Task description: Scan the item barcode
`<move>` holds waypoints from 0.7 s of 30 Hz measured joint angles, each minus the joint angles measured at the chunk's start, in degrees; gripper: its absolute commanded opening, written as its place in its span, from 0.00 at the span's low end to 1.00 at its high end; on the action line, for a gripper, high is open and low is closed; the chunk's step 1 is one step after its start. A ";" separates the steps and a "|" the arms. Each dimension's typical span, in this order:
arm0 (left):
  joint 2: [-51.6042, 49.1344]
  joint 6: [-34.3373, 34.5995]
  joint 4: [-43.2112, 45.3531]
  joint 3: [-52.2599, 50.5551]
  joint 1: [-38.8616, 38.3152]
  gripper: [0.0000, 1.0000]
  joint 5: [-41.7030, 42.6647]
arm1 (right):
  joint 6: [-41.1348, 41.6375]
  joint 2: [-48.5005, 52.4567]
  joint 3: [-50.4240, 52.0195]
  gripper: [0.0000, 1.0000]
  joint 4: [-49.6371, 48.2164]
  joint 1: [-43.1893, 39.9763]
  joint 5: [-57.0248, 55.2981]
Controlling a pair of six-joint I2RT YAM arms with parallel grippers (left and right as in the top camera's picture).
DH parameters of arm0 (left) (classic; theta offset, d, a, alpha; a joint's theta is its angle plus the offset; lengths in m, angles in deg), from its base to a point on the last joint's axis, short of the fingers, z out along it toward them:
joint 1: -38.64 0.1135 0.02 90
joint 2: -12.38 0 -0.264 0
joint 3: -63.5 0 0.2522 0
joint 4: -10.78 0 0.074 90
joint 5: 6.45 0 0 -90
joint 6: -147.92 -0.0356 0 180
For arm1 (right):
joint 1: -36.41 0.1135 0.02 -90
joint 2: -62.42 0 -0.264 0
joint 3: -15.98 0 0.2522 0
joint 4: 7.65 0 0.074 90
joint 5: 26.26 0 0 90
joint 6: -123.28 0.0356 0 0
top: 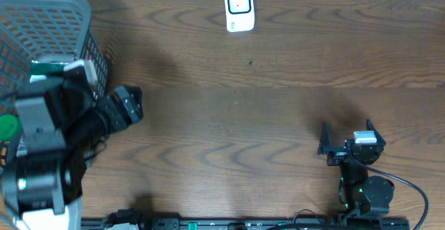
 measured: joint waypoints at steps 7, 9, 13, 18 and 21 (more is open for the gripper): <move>-3.93 -0.48 -1.70 0.00 0.00 0.11 0.02 | 0.00 0.00 0.00 0.99 0.00 0.00 -0.02; -3.78 -0.55 -1.57 0.00 0.00 0.07 0.02 | 0.02 0.00 0.00 0.99 -0.02 0.00 0.04; -3.32 -0.76 -1.51 0.00 0.00 0.07 0.04 | 0.00 0.00 0.00 0.99 -0.22 0.00 1.95; -2.12 -0.76 -1.97 0.00 0.00 0.07 0.04 | 3.32 0.00 0.00 0.99 -0.42 0.00 4.33; -1.29 -0.79 -2.29 0.00 0.00 0.07 0.02 | 8.00 0.00 0.00 0.99 -0.57 0.00 5.27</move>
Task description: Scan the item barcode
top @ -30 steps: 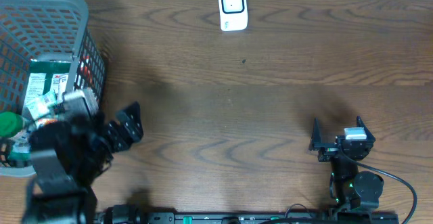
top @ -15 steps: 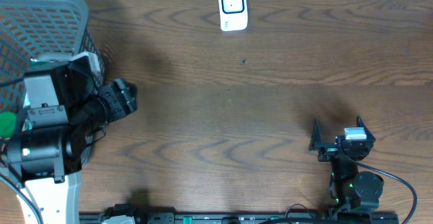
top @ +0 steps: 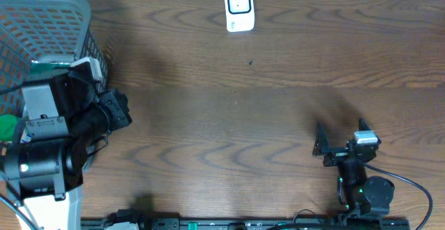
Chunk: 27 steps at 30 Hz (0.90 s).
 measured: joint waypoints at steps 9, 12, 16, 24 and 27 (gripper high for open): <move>1.22 -0.07 -0.48 0.00 0.00 0.60 0.04 | 5.18 0.26 -6.64 0.99 2.25 0.00 5.57; 1.22 0.13 -0.50 0.00 0.00 0.63 0.02 | 5.73 1.49 -14.58 0.99 5.29 0.00 5.57; 1.22 0.17 -0.50 0.00 0.00 0.64 0.02 | 6.08 5.68 -25.77 0.99 11.13 0.00 5.55; 1.22 -0.13 -0.28 0.00 0.00 0.72 0.02 | 6.34 21.70 -50.56 0.99 27.74 0.00 5.60; 1.22 -0.35 -0.07 0.02 0.00 0.73 0.02 | 6.34 29.11 -60.94 0.99 36.54 0.00 5.75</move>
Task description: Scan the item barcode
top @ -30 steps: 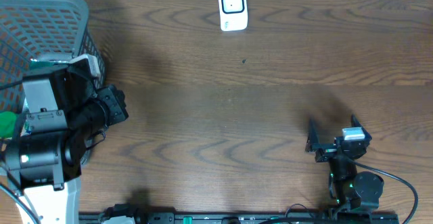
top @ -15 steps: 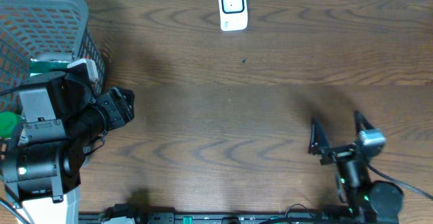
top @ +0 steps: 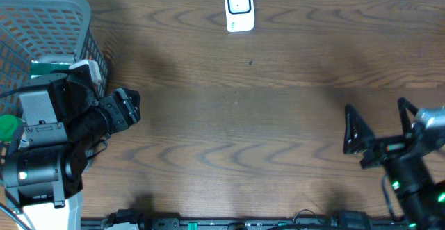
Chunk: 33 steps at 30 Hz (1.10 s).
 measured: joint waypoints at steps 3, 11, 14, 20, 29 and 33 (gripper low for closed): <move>0.02 -1.20 0.68 0.00 0.00 0.73 0.00 | -0.13 8.61 -11.50 0.99 9.51 0.00 0.22; 0.00 -2.23 1.86 0.00 0.00 0.73 -0.09 | -1.95 31.52 -37.20 0.99 33.79 0.00 0.87; -0.63 -1.95 1.27 0.57 0.00 0.73 -1.05 | -2.16 39.58 -43.30 0.99 40.15 0.00 3.19; -7.17 -1.18 -4.33 10.49 -0.02 0.73 -2.60 | -2.19 49.40 -45.86 0.99 45.68 0.02 5.14; -21.16 0.68 -11.32 35.36 0.68 0.73 -11.50 | -1.86 56.26 -45.90 0.99 47.89 0.70 5.77; -23.85 3.43 -10.78 38.91 4.31 0.73 -16.65 | -0.79 57.40 -45.90 0.99 47.89 2.45 5.99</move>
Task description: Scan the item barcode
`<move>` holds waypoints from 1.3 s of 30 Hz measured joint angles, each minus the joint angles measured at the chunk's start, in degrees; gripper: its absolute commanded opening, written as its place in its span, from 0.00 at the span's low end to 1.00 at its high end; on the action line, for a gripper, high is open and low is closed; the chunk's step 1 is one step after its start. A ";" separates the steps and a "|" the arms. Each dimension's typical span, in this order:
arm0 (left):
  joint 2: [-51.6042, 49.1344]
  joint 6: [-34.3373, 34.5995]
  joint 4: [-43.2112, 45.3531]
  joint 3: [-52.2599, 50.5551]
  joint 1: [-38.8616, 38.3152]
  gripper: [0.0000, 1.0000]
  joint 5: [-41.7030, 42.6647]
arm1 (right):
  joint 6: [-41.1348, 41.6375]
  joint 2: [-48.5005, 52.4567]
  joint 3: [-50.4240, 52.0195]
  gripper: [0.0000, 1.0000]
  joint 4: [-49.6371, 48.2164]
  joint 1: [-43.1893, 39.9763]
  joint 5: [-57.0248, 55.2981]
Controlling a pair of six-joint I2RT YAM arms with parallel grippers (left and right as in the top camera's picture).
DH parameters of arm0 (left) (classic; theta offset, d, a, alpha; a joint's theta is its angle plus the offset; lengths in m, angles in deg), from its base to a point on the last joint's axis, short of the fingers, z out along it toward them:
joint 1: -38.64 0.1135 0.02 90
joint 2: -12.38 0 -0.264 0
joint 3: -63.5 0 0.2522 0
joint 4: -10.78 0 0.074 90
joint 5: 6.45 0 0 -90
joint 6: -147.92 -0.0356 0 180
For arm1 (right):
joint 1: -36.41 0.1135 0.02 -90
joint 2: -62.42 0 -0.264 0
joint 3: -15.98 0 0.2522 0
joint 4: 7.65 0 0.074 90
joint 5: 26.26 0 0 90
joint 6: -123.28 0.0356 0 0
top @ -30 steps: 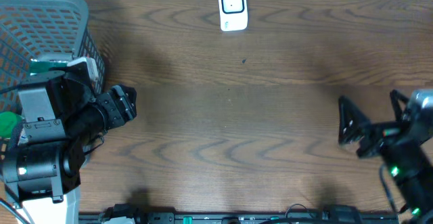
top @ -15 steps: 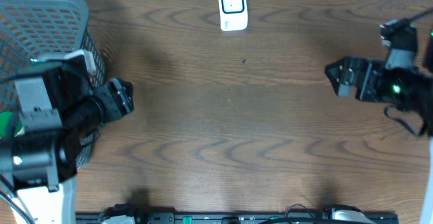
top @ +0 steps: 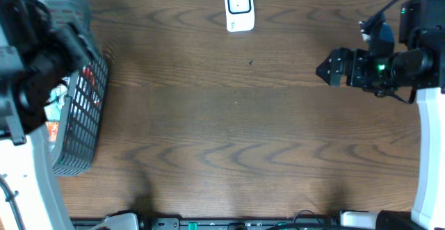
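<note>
A grey mesh basket (top: 82, 129) stands at the table's left edge, with red-and-white packaged items (top: 85, 84) showing through its wall. My left arm (top: 33, 56) looms large and blurred over the basket's top, hiding its own fingers and most of the contents. The white barcode scanner (top: 238, 8) stands upright at the back centre. My right gripper (top: 321, 71) hovers at the back right, pointing left toward the scanner's side of the table. It is seen edge-on, so its opening does not show. Nothing is visible in it.
The dark wooden table (top: 229, 126) spans the view. The right arm's white link (top: 425, 153) runs down the right edge, and the left arm's white link (top: 38, 188) down the left edge. The basket wall rises beside the left arm.
My left arm left the spot right of the basket and now hangs over the basket's top. My right gripper went from the front right corner to the back right, turned to point left.
My left gripper stayed just right of the basket through all three earlier moments, shifting slightly. My right gripper stood open near the front right edge, then farther right. Now the left arm is above the basket and the right arm is at the back right.
</note>
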 measured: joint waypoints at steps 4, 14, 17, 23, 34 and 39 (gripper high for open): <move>-1.60 2.75 -0.39 0.09 7.10 0.73 -3.48 | 0.55 0.24 0.00 0.99 0.02 0.02 0.13; -8.39 10.86 -2.36 -0.39 24.24 0.67 -5.99 | 0.66 0.24 0.00 0.99 0.04 0.02 0.17; -10.91 12.92 -4.50 -1.46 26.95 0.67 -5.99 | 0.66 0.24 0.00 0.99 0.07 0.02 0.17; -14.93 15.80 -5.77 -7.21 29.18 0.62 -5.97 | 0.66 0.24 0.00 0.99 0.13 0.02 0.17; -15.61 16.90 4.44 -25.22 30.34 0.62 -5.95 | 0.66 0.24 0.00 0.99 0.15 0.02 0.17; -15.61 16.90 10.97 -32.89 30.34 0.62 -5.95 | 0.68 0.24 0.00 0.99 0.15 0.02 0.17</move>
